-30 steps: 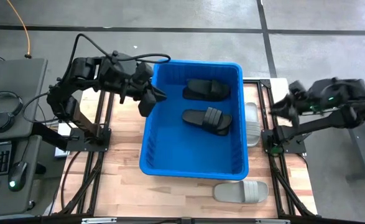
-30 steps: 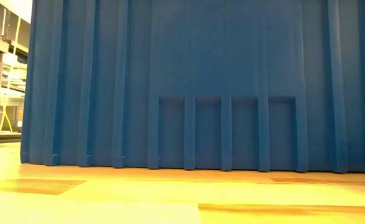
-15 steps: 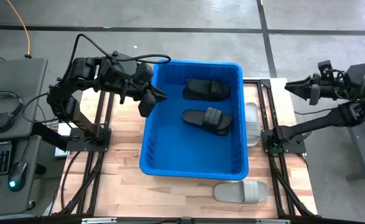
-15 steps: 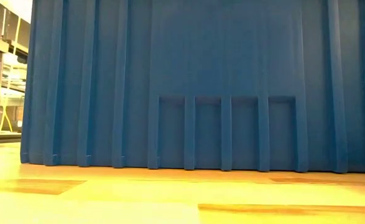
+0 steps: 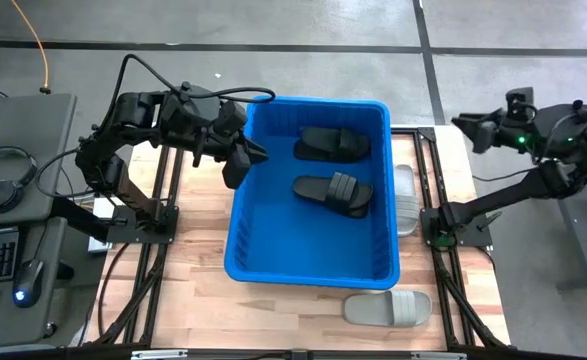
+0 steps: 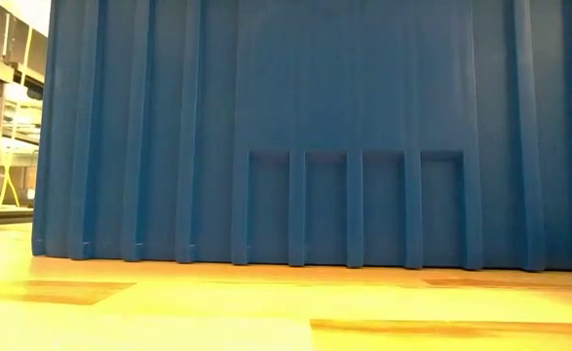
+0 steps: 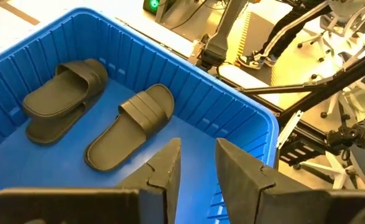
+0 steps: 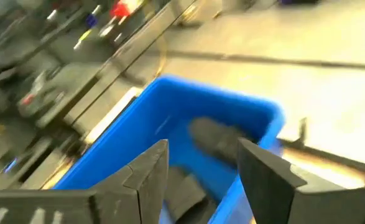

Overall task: Pick and place slides into bin
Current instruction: Put the gray slipper into the blue bin

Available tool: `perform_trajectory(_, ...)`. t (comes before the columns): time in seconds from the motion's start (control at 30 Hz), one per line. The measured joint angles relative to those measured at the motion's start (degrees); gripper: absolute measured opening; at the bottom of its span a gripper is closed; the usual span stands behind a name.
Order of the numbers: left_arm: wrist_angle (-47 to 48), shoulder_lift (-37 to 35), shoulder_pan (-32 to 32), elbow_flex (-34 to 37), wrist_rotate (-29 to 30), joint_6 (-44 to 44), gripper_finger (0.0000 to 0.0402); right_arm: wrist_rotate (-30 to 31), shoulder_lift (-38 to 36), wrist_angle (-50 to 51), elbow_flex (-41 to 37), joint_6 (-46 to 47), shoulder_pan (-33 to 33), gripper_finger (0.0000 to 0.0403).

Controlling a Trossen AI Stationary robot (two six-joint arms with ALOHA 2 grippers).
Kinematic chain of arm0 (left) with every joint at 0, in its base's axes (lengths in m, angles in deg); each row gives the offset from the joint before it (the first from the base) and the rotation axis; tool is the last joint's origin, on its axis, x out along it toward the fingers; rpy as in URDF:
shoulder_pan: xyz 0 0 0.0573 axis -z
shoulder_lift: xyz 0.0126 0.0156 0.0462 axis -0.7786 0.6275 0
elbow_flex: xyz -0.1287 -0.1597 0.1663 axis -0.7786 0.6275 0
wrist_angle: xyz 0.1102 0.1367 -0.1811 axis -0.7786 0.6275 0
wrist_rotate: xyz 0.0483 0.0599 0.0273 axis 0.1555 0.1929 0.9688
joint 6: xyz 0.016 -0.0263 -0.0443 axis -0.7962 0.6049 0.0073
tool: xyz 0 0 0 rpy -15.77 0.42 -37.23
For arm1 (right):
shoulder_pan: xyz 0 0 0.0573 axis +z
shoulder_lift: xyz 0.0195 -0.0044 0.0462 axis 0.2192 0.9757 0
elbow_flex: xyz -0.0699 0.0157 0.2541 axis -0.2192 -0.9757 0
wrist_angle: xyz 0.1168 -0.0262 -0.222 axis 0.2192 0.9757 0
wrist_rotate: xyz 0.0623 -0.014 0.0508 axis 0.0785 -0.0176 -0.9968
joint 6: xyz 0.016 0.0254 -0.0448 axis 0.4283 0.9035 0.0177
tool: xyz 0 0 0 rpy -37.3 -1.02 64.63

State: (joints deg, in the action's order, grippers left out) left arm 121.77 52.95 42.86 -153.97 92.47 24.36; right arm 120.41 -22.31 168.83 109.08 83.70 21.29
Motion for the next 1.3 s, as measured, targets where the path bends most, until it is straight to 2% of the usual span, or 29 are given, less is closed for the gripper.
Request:
perform_trajectory(0.17,0.0,0.0,0.0,0.0,0.0,0.6,0.0092,9.1,3.2,1.2,-0.1,-2.5,-0.7,0.0162)
perform_trajectory(0.27,0.0,0.0,0.0,0.0,0.0,1.0,0.0092,9.2,5.3,1.2,0.9,-6.7,-4.7,0.0157)
perform_trajectory(0.4,0.0,0.0,0.0,0.0,0.0,1.5,0.0092,4.1,6.8,1.0,3.7,-13.0,-13.8,0.0165)
perform_trajectory(0.57,0.0,0.0,0.0,0.0,0.0,1.6,0.0092,-5.7,11.3,0.5,8.3,-23.3,-27.4,0.0186)
perform_trajectory(0.8,0.0,0.0,0.0,0.0,0.4,1.8,0.0092,-29.6,19.9,1.1,9.6,-38.2,-47.8,0.019)
perform_trajectory(0.9,0.0,0.0,0.0,0.0,0.5,2.0,0.0092,-39.2,21.4,1.1,7.6,-41.5,-53.9,0.0186)
perform_trajectory(1.0,0.0,0.0,0.0,0.0,0.5,2.0,0.0092,-45.8,21.6,1.1,5.3,-42.6,-58.4,0.0184)
perform_trajectory(1.17,0.0,0.0,0.0,0.0,0.6,1.4,0.0092,-52.9,20.6,1.2,-1.0,-43.2,-64.4,0.0186)
perform_trajectory(1.3,0.0,0.0,0.0,0.0,0.6,0.6,0.0092,-57.8,18.5,1.2,-9.9,-43.5,-68.5,0.0184)
